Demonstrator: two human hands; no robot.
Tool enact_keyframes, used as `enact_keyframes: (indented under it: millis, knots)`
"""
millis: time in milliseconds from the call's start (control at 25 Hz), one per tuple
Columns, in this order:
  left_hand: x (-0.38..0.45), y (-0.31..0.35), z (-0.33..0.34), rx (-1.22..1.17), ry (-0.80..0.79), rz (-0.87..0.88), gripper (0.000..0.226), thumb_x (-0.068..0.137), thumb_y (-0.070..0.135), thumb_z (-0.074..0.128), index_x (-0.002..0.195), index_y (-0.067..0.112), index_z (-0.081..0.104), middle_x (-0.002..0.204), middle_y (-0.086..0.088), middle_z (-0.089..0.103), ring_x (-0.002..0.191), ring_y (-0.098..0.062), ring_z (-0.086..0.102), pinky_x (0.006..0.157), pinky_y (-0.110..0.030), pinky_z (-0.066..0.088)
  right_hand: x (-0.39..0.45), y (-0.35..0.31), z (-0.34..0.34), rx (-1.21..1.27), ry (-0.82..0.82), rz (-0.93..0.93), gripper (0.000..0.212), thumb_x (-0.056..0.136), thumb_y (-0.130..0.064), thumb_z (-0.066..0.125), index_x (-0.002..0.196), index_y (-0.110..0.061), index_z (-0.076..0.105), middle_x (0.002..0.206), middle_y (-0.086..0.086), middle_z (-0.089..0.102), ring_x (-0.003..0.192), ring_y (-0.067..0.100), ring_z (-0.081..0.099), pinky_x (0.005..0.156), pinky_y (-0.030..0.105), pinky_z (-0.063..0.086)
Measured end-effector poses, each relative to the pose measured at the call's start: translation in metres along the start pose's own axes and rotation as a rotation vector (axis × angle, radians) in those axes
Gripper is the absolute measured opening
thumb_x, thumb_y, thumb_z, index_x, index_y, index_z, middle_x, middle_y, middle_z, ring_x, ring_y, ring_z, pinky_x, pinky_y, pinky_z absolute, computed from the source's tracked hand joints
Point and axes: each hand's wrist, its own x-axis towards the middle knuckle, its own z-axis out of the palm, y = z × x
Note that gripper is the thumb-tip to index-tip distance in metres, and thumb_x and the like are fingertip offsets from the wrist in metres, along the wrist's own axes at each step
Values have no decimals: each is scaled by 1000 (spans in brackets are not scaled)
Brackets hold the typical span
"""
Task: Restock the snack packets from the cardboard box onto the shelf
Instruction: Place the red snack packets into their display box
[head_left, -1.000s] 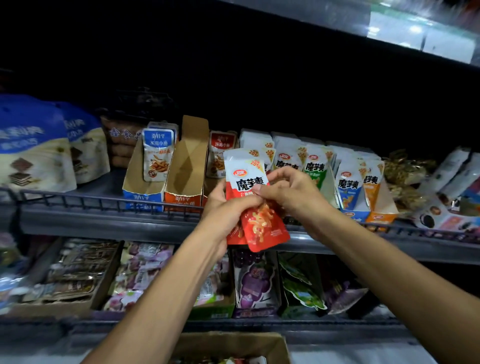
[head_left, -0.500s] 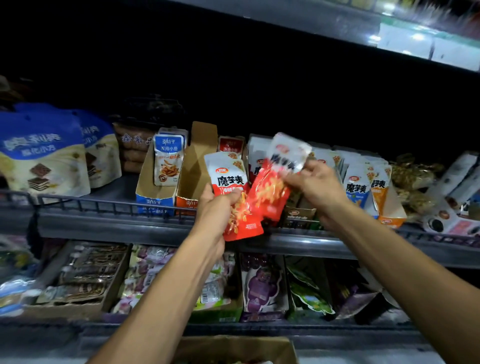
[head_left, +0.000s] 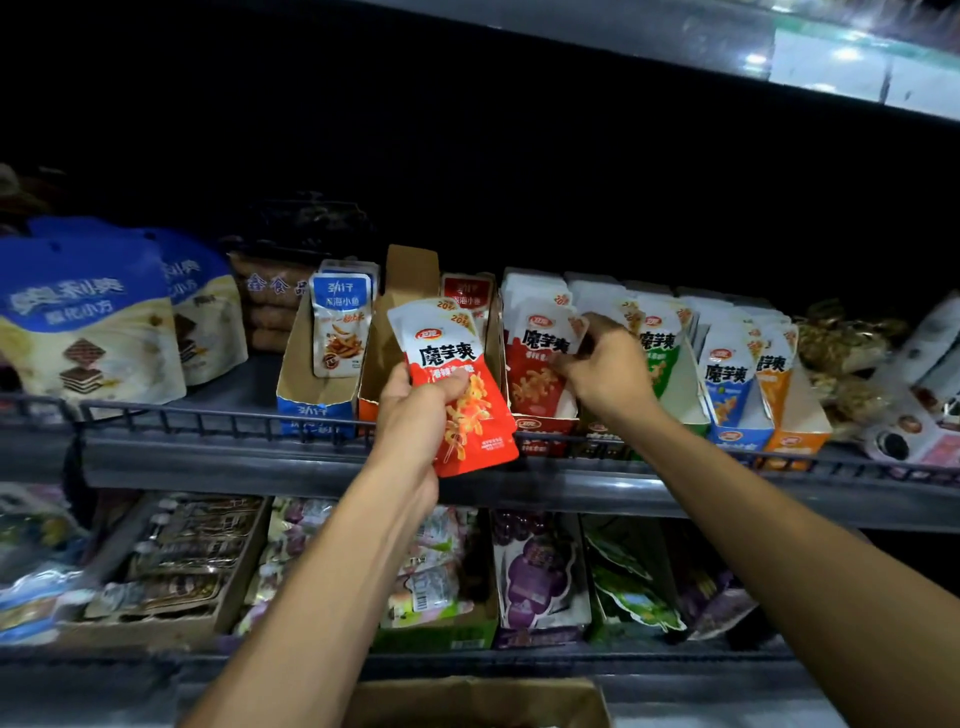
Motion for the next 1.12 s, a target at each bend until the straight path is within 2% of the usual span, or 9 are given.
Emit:
enact_keyframes:
  millis: [80, 160, 240, 400, 480, 680, 840, 1000, 1120]
  knots:
    - [0, 0, 0, 24, -26, 5, 30, 90, 14, 69, 117, 25, 62, 98, 1, 76, 80, -16, 74, 62, -29, 56, 0, 2, 4, -19, 67, -9, 40, 78, -26, 77, 108, -22, 51, 102, 4, 65, 87, 23, 64, 73, 37, 56]
    - [-1, 0, 0, 35, -50, 11, 33, 87, 13, 73, 116, 24, 63, 96, 1, 77, 78, -15, 74, 59, -29, 57, -8, -3, 1, 11, 171, -5, 41, 80, -25, 76, 108, -20, 47, 99, 3, 61, 86, 20, 60, 71, 33, 51]
    - [-4, 0, 3, 39, -80, 14, 32, 83, 11, 77, 112, 21, 66, 91, 1, 78, 75, -15, 75, 55, -28, 57, -23, -14, -8, 138, 198, -35, 28, 87, -30, 69, 103, -18, 49, 92, 1, 59, 82, 17, 56, 68, 30, 43]
    - [-14, -2, 12, 107, -158, 56, 28, 78, 6, 80, 98, 23, 69, 88, 1, 78, 71, -11, 74, 55, -22, 56, -53, -44, -25, 602, -324, 46, 9, 90, -24, 65, 97, -18, 63, 85, -2, 71, 74, 14, 69, 59, 23, 51]
    - [-18, -3, 13, 148, -166, 64, 26, 81, 7, 77, 96, 25, 68, 89, 3, 78, 73, -10, 74, 57, -22, 56, -55, -48, -28, 621, -409, 144, 14, 87, -15, 68, 101, -14, 65, 91, 3, 75, 78, 15, 73, 60, 22, 55]
    - [-16, 0, 5, 90, -18, 27, 16, 92, 11, 62, 98, 25, 66, 97, -1, 75, 89, -20, 71, 72, -33, 54, -29, -41, -48, 666, 15, 187, 10, 93, -17, 61, 103, -18, 58, 92, -1, 70, 61, 6, 65, 50, 20, 48]
    - [-14, 6, -1, 76, 35, 35, 14, 95, 14, 61, 98, 27, 64, 100, 1, 74, 93, -19, 70, 76, -33, 54, -16, -29, -39, 340, -68, 59, 21, 95, -20, 56, 116, -24, 57, 105, -9, 64, 87, 7, 61, 68, 25, 53]
    - [-15, 3, 1, 145, -4, 87, 17, 95, 16, 63, 101, 32, 66, 96, 9, 75, 89, -12, 70, 72, -32, 54, -13, -16, -14, 159, -102, 36, 17, 91, -17, 63, 105, -27, 59, 99, -2, 68, 82, 14, 67, 74, 37, 60]
    - [-14, 2, 5, 220, -63, 87, 22, 96, 12, 59, 102, 32, 64, 99, 7, 74, 88, -11, 69, 68, -29, 52, -11, -8, 0, 105, 45, 31, 31, 86, -13, 69, 107, -24, 49, 96, 2, 63, 82, 21, 65, 70, 48, 59]
